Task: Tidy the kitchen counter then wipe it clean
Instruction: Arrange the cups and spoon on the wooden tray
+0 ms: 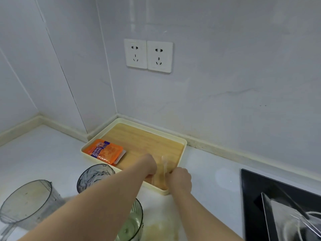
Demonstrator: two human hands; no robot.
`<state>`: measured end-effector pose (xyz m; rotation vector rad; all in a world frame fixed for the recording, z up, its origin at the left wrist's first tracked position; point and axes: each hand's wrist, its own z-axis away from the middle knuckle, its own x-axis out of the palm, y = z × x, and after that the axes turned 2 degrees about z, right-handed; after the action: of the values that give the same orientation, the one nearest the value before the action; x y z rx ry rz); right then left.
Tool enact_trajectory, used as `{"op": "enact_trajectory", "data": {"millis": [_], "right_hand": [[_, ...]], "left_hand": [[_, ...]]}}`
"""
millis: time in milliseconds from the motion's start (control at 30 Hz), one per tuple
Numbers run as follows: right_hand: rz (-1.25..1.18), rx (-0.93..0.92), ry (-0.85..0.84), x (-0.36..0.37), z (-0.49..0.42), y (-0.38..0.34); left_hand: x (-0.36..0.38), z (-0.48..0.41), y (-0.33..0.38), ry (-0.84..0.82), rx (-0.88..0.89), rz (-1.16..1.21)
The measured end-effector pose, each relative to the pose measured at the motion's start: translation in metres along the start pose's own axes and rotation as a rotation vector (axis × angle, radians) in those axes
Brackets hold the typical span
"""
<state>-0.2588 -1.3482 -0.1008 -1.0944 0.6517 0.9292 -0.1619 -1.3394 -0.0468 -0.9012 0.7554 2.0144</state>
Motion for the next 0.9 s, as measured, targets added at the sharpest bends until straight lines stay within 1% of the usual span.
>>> {"op": "enact_trajectory", "data": {"millis": [133,267,367,433,567,700,833,900], "right_hand": [[0.114,-0.051,0.043,-0.001,0.003,0.000],[0.145,-0.064,0.032,-0.003,0.004,0.000],[0.156,-0.077,0.010,-0.005,0.007,0.001],[0.105,-0.088,0.007,-0.009,0.009,0.002],[-0.038,-0.115,0.034,-0.025,0.018,-0.003],[-0.159,-0.208,0.045,-0.041,0.032,-0.021],[-0.251,-0.305,0.018,-0.052,0.058,-0.043],[-0.292,-0.345,-0.007,-0.052,0.072,-0.055]], "left_hand": [[0.008,-0.009,-0.004,0.048,0.022,-0.075],[0.015,-0.024,-0.007,0.043,-0.060,0.120],[0.017,-0.024,-0.008,0.078,-0.022,0.205],[0.013,-0.021,-0.006,0.133,0.014,0.220],[-0.008,-0.009,-0.004,0.189,0.101,0.225],[-0.036,0.014,-0.007,0.273,0.210,0.267],[-0.059,0.051,-0.025,0.415,0.319,0.361],[-0.067,0.067,-0.042,0.421,0.356,0.410]]}}
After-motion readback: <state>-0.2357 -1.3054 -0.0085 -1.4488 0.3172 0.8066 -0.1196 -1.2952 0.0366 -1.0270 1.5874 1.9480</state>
